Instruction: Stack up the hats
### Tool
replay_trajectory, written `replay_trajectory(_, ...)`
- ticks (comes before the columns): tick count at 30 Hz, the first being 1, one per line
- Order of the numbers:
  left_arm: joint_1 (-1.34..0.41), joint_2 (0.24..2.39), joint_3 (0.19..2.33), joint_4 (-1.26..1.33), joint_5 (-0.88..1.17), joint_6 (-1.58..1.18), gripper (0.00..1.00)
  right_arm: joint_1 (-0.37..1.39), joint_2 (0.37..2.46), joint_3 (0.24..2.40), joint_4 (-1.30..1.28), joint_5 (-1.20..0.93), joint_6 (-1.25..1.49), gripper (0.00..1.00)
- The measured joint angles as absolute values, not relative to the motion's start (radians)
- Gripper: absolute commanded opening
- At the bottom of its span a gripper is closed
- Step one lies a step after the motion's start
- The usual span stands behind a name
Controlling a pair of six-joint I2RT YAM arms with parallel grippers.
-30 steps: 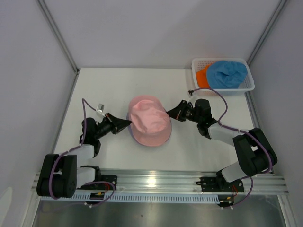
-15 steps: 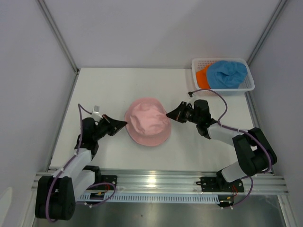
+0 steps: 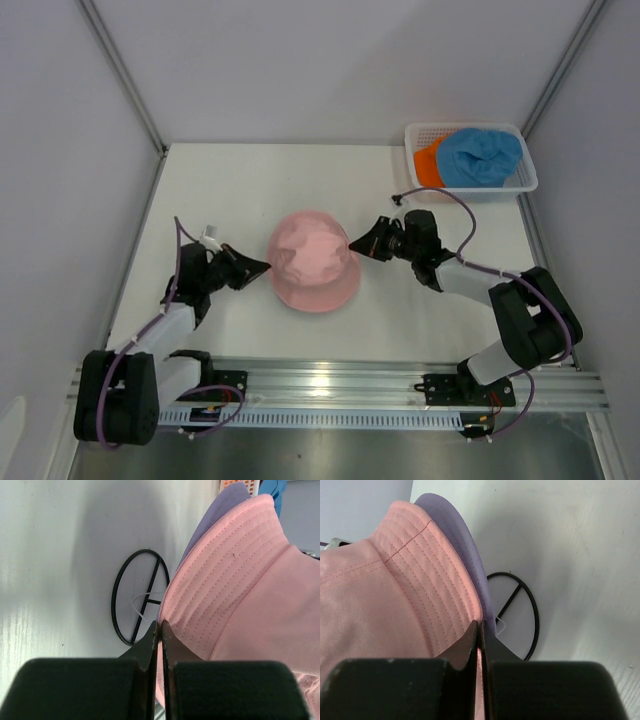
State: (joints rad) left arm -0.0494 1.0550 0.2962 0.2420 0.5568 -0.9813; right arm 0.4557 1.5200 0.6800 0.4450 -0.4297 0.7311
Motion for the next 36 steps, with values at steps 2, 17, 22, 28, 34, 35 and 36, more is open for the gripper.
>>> replay_trajectory(2,-0.049,1.034,0.305,0.212,0.553,-0.957,0.17,0.456,1.514,0.694,0.414,-0.43,0.718,0.21)
replay_trajectory(17,-0.049,0.755,0.732,-0.382,0.375,-0.669,0.98,0.242,1.406,1.332,-0.289,-0.306,0.463,1.0)
replay_trajectory(22,-0.049,0.746,0.948,-0.572,0.263,-0.546,0.98,0.086,1.404,1.486,-0.317,-0.075,0.354,1.0)
replay_trajectory(28,-0.049,0.719,1.121,-0.649,0.194,-0.462,0.99,-0.04,1.619,1.645,-0.299,0.131,0.278,1.0)
replay_trajectory(34,-0.049,0.706,1.147,-0.661,0.168,-0.447,1.0,-0.192,1.985,1.855,-0.347,0.152,0.307,0.95)
replay_trajectory(35,-0.049,0.71,1.147,-0.662,0.163,-0.445,0.99,-0.206,2.014,1.862,-0.352,0.153,0.31,0.94)
replay_trajectory(36,-0.049,0.717,1.147,-0.662,0.159,-0.445,1.0,-0.221,2.047,1.874,-0.363,0.156,0.311,0.93)
